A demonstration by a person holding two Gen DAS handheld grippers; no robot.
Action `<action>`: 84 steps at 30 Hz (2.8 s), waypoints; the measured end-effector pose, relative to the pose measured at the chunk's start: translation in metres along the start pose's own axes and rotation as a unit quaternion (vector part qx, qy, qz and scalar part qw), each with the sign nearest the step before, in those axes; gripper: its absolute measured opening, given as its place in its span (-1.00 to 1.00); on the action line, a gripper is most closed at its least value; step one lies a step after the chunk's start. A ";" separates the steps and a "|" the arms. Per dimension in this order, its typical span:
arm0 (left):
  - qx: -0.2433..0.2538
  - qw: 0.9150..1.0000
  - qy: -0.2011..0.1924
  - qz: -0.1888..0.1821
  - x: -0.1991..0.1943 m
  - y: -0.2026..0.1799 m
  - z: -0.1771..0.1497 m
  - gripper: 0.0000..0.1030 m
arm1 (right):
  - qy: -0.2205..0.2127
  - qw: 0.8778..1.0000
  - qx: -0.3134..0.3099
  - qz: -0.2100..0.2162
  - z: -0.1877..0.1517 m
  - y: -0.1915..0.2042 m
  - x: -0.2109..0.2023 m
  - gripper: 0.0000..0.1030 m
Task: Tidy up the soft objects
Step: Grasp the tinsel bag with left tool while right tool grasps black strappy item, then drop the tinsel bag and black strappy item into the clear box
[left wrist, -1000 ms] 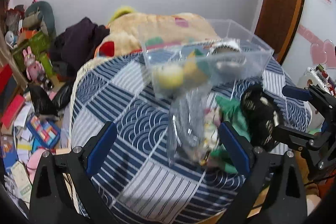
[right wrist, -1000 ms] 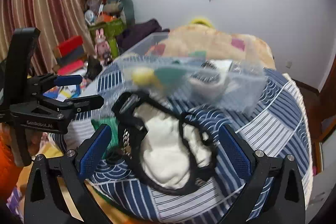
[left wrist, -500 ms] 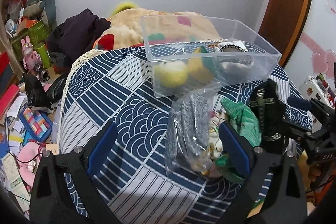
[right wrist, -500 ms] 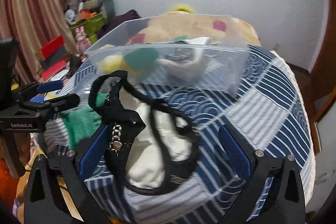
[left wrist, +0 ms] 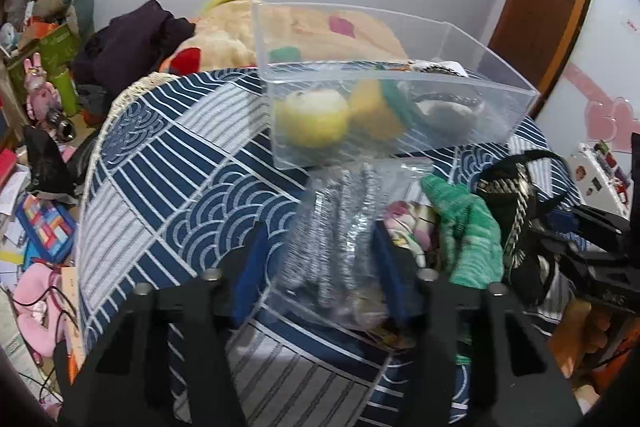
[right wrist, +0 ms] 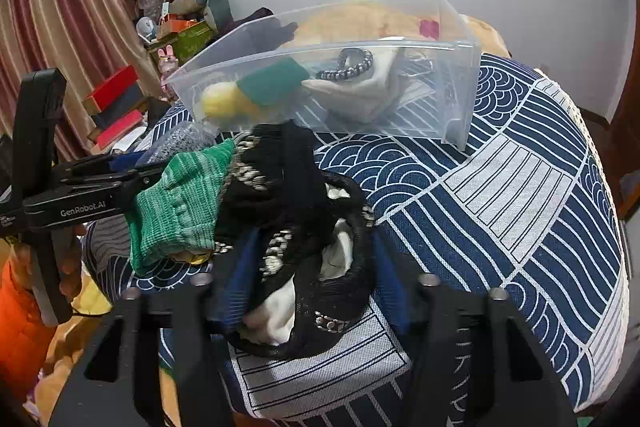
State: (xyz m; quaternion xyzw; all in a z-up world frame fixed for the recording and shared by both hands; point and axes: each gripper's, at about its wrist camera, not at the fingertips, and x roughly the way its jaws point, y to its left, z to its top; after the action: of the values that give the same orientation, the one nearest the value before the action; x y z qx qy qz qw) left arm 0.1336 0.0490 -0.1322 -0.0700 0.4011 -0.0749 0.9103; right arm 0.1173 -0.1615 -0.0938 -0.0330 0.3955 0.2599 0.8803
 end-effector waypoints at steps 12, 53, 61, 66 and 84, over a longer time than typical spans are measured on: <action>0.017 0.999 -0.030 0.005 -0.030 -0.003 -0.002 -0.45 | -0.062 0.998 -0.017 -0.028 0.012 -0.007 -0.040 -0.72; -0.049 0.998 0.006 -0.025 -0.020 0.021 -0.025 -0.29 | -0.136 0.988 -0.023 -0.071 0.082 -0.007 -0.044 -0.70; -0.019 0.998 -0.061 0.002 -0.059 0.013 0.003 -0.42 | -0.151 0.985 -0.022 -0.077 0.096 -0.009 -0.048 -0.70; -0.015 0.994 -0.112 -0.004 -0.081 0.011 0.041 -0.42 | -0.164 0.983 -0.023 -0.076 0.115 -0.005 -0.043 -0.70; 0.002 0.997 -0.073 0.009 0.019 -0.005 0.116 -0.41 | -0.074 0.994 -0.038 -0.070 0.131 0.011 0.043 -0.70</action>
State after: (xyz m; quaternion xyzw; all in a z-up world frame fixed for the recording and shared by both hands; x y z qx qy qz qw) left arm 0.2318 0.0480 -0.0673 -0.0699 0.3339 -0.0620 0.9380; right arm 0.2248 -0.0991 -0.0333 -0.0742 0.3159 0.2141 0.9213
